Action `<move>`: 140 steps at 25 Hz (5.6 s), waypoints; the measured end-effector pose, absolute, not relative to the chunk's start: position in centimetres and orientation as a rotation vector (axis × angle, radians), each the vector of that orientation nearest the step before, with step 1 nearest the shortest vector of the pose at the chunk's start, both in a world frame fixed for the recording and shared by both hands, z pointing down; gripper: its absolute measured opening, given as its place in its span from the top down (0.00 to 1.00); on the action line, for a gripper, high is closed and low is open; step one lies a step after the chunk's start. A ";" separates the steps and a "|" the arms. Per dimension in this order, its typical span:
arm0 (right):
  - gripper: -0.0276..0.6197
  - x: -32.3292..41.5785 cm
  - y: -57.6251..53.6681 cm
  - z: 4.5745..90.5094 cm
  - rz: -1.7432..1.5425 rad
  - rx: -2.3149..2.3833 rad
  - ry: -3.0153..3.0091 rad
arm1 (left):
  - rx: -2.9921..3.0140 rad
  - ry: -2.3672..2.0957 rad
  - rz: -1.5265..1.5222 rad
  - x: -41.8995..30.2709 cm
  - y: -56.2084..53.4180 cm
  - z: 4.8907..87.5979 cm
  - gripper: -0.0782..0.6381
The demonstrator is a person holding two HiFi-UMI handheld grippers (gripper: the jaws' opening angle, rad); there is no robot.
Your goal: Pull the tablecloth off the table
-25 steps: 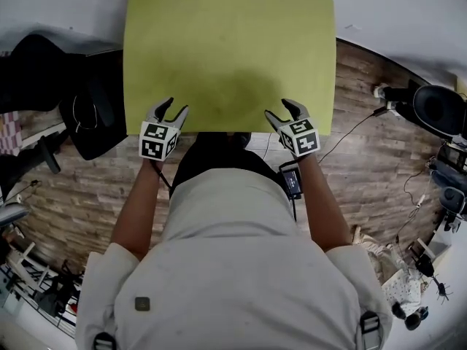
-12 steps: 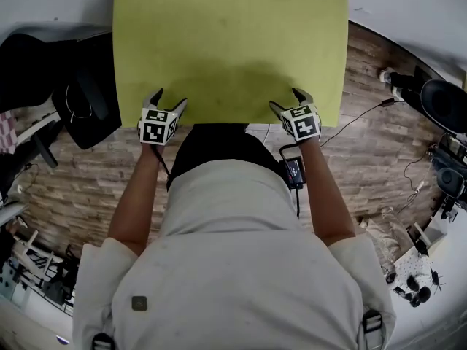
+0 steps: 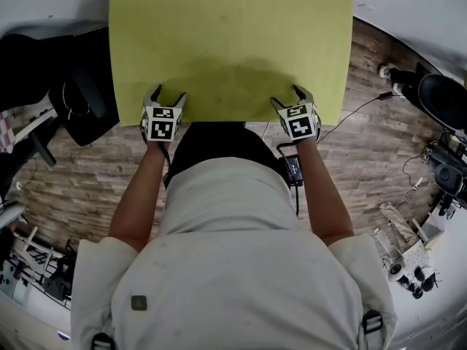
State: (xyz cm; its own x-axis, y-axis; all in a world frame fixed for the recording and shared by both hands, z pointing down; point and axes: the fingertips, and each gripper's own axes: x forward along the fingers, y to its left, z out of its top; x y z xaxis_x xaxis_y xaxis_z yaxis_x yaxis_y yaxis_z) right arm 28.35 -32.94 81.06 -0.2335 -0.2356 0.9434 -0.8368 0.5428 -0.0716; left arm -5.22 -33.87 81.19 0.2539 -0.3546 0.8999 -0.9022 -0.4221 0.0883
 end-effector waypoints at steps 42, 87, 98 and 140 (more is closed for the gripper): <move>0.93 24.0 -35.0 72.3 0.607 0.890 -2.028 | 2.110 -1.326 0.843 -2.4 -35.8 71.4 0.88; 0.93 14.8 -26.1 28.1 -0.165 1.331 -2.675 | 2.772 -1.493 0.028 -5.9 -26.7 27.8 0.88; 0.93 5.5 -19.4 28.6 -0.088 1.524 -2.580 | 2.865 -1.248 0.057 -15.2 -22.4 28.9 0.88; 0.93 12.6 9.9 26.8 -0.124 1.328 -2.759 | 2.825 -1.381 0.029 -7.2 8.3 27.6 0.88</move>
State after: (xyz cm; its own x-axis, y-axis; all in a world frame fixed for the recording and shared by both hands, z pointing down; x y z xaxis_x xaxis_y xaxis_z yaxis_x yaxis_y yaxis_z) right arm 12.62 9.85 26.81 -0.6219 -0.7823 0.0348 -0.7760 0.6217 0.1062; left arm -7.24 8.31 27.56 0.6139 -0.7893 0.0154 -0.7892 -0.6140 -0.0111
